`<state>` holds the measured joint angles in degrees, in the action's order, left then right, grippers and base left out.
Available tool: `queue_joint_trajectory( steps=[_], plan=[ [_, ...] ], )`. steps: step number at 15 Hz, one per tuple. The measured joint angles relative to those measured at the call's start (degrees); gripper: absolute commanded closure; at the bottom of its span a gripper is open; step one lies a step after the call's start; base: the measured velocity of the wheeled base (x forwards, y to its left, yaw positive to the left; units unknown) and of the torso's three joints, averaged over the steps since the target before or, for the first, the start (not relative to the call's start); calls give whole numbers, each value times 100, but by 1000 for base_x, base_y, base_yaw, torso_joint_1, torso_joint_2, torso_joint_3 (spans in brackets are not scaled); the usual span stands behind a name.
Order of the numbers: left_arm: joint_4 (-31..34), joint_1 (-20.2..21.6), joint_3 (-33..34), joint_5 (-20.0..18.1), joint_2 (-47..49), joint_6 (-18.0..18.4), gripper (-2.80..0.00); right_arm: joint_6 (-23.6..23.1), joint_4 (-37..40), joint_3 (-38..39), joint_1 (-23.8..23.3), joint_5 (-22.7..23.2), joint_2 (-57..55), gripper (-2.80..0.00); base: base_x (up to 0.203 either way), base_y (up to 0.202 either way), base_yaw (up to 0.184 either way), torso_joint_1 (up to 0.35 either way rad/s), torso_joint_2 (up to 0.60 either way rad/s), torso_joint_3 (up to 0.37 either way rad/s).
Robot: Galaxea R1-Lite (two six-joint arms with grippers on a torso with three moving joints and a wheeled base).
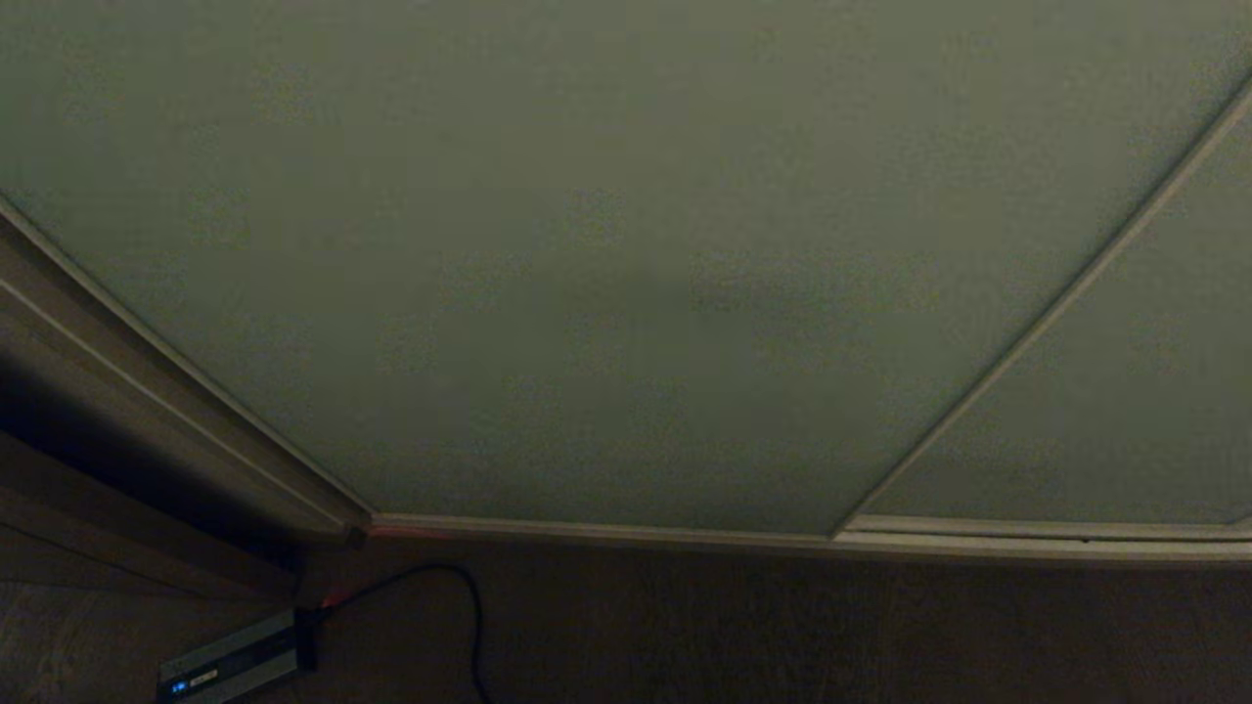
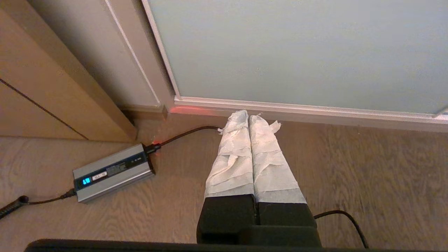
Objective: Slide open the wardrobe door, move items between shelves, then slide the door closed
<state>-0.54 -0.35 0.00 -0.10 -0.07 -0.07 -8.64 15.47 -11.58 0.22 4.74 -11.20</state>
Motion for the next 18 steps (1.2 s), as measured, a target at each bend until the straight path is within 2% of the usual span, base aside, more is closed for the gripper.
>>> queue_joint_trajectory(
  steps=[2,3,6,7,13,18],
  plan=[
    [-1,0,0,0,0,-2,0,-6,172,141,-35,7,534,0,0,0,0,0,0,0],
    [-1,2,0,1,0,-2,0,-9,-5,314,-51,-18,710,0,0,0,0,0,0,0],
    [-3,0,0,3,0,0,0,-15,-1323,997,-71,-178,1014,0,0,0,0,0,0,0],
    [-6,2,0,5,0,0,0,-15,-1517,1075,-73,-205,1055,0,0,0,0,0,0,0],
    [-3,0,0,5,0,2,0,432,-1513,1158,-74,-246,1127,0,0,0,0,0,0,0],
    [-3,0,0,0,0,0,0,121,-1505,1158,-74,-211,1130,0,0,0,0,0,0,0]
  ],
)
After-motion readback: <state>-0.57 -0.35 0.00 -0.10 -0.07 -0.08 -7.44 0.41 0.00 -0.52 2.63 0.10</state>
